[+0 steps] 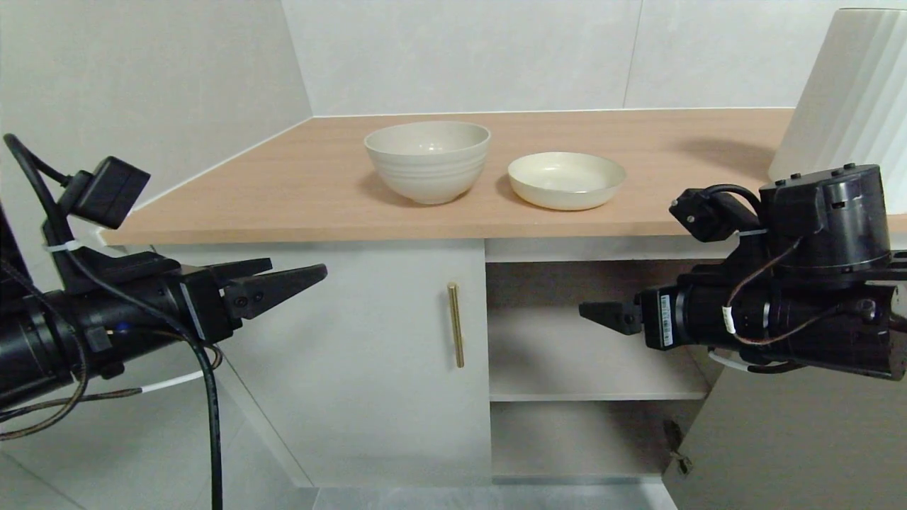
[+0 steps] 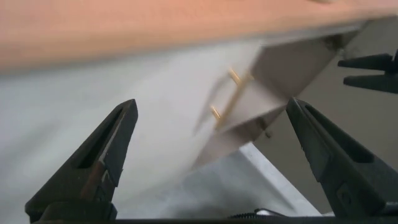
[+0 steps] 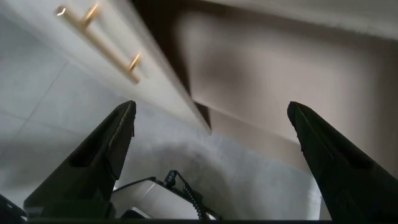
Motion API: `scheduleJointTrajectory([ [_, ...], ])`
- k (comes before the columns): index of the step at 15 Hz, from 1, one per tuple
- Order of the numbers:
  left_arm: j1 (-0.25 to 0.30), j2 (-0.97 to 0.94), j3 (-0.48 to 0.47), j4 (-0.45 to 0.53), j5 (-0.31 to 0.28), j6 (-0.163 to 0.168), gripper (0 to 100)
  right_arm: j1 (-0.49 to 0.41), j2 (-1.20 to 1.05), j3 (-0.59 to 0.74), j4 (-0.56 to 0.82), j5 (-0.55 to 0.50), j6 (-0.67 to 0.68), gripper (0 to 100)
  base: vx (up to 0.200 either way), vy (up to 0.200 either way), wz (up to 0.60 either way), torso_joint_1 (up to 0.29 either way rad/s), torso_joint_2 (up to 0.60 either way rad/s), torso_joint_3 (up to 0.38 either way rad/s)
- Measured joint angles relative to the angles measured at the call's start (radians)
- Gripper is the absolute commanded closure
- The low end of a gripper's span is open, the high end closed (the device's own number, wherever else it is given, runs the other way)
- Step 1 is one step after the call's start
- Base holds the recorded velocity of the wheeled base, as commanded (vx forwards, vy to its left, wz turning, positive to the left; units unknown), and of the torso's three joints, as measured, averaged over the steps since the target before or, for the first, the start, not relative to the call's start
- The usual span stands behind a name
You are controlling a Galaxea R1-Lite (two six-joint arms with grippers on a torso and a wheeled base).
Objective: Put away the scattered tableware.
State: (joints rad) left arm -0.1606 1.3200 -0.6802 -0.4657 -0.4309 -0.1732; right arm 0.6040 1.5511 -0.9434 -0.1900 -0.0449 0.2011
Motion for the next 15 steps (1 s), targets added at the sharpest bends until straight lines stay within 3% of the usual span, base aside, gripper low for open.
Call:
scheduleJointTrajectory([
  [5,0.0,-0.023,-0.003,0.02,0.0,-0.002,0,0.001,-0.015,0.005,0.003,0.002,0.0,0,0.0,0.0,0.0,0.018,-0.07,-0.074],
  [15,-0.004,0.014,0.002,0.021,-0.007,-0.003,0,0.001,-0.014,0.004,0.003,0.001,-0.004,0,0.0,0.0,0.0,0.169,-0.45,-0.28],
])
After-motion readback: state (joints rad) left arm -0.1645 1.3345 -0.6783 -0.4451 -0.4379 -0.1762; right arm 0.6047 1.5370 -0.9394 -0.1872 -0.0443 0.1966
